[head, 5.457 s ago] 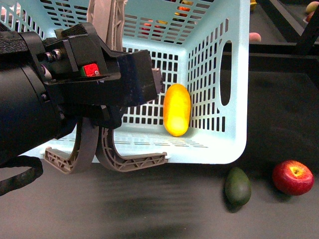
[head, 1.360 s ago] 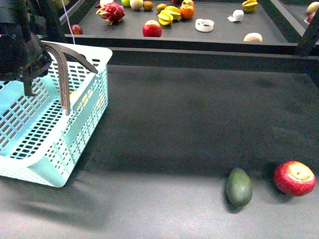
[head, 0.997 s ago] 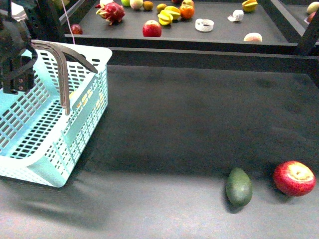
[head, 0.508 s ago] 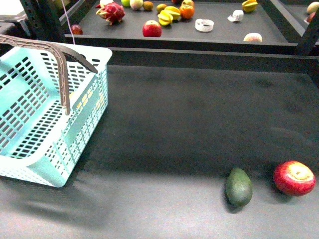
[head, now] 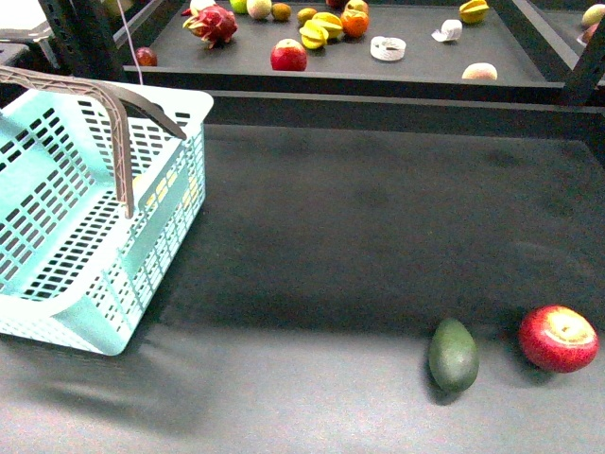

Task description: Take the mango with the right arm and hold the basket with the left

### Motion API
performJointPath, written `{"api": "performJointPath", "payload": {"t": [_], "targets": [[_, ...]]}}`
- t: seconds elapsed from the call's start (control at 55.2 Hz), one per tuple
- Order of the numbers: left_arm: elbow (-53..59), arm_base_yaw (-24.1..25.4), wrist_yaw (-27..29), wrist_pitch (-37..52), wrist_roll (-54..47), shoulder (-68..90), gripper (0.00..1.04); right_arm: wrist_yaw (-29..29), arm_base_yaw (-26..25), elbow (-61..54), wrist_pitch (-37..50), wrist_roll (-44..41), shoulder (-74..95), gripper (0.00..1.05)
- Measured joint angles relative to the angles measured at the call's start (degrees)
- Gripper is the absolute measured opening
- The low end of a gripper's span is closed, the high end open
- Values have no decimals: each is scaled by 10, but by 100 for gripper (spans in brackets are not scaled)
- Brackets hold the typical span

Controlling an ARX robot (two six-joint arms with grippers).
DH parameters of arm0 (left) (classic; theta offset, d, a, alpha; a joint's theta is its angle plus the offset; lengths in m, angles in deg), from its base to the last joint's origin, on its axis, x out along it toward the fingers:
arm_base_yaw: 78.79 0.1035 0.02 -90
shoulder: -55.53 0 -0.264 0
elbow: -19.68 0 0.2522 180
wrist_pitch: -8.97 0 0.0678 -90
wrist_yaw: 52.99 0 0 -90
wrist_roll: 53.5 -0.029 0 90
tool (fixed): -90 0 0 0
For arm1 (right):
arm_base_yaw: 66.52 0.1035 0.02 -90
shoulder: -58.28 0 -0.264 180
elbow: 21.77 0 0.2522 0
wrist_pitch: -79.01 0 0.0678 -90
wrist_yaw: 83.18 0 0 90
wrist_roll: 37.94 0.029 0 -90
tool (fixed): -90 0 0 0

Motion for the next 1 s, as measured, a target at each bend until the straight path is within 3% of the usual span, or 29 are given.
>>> {"api": "performJointPath", "payload": {"t": [0.054, 0.091, 0.163, 0.344, 0.997], "targets": [[33, 1, -130, 75, -190, -10, 72, 0, 0, 0, 0, 0, 0, 97], [37, 0, -156, 74, -277, -34, 63, 0, 0, 0, 0, 0, 0, 97], [50, 2, -156, 34, -405, -94, 40, 0, 0, 0, 0, 0, 0, 97], [61, 2, -157, -43, -452, -184, 4, 0, 0, 0, 0, 0, 0, 97], [62, 2, -158, -277, -463, -435, 4, 0, 0, 0, 0, 0, 0, 97]]}}
